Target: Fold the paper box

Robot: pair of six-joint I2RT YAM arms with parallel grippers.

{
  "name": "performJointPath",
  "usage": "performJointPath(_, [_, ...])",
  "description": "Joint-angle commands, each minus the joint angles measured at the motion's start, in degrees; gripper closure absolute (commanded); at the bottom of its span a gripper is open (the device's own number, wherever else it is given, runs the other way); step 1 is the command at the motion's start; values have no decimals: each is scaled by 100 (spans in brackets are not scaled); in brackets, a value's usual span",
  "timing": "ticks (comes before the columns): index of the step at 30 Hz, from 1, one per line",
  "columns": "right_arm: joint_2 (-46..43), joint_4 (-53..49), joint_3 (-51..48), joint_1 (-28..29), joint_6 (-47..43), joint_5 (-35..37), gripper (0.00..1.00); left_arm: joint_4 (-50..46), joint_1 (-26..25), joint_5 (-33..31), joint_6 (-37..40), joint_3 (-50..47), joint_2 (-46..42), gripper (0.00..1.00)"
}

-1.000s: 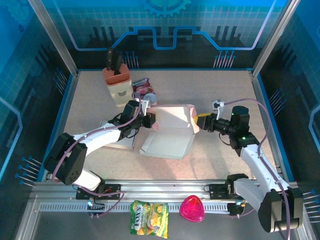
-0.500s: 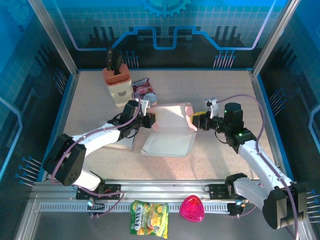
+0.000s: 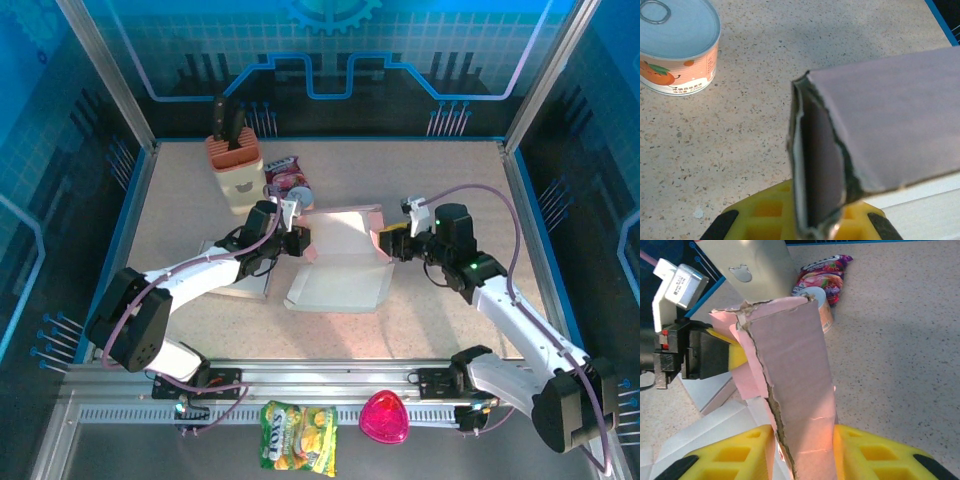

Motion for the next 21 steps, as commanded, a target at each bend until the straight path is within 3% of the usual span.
performJointPath(1, [77,-314,210,179,-194,584,63,-1,26,117,31,174,-155,100])
performJointPath(16, [347,-676,534,760,-257,1838,59,-113,-39,52,76,268,-126,100])
performJointPath(21, [521,-879,727,995,-231,2436,63,-199,-152,-155,95,354,-78,100])
